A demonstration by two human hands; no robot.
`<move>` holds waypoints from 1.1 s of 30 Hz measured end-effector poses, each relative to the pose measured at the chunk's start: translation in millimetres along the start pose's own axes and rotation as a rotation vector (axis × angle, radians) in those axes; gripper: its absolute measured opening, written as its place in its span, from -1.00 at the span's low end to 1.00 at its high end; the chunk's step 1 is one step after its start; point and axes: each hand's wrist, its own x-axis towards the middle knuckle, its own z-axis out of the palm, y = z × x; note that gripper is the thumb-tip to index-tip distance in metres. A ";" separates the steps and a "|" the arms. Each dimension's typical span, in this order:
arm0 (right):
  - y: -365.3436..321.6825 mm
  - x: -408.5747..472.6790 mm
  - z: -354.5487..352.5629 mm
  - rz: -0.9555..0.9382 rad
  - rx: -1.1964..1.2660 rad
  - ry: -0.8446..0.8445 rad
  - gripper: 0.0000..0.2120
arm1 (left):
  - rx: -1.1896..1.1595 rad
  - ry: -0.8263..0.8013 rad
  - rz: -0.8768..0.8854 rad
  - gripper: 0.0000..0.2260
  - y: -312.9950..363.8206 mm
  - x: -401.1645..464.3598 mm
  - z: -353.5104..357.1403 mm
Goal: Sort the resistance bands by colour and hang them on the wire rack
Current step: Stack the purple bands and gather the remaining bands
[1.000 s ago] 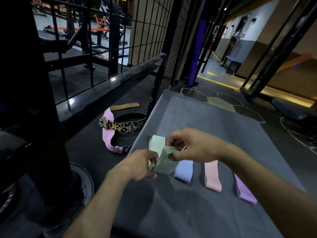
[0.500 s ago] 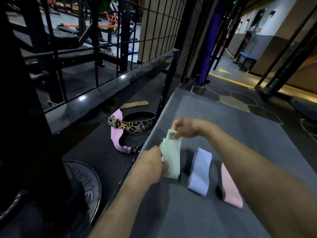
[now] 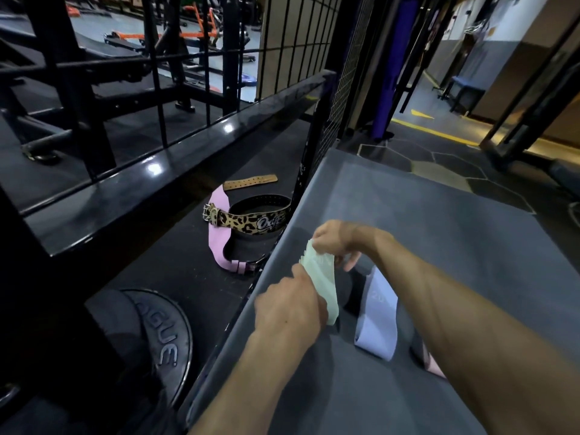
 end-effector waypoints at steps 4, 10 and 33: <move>-12.3 -5.6 8.5 0.026 0.045 0.020 -0.60 | -0.054 -0.029 -0.036 -0.83 3.2 0.7 2.6; -30.7 -11.0 21.5 0.015 -0.224 0.125 -0.58 | -0.022 -0.004 -0.021 -0.52 5.5 -3.9 8.7; -24.8 1.5 29.9 0.053 -0.121 0.289 -0.60 | 0.140 0.255 0.054 -0.46 3.5 -1.8 32.8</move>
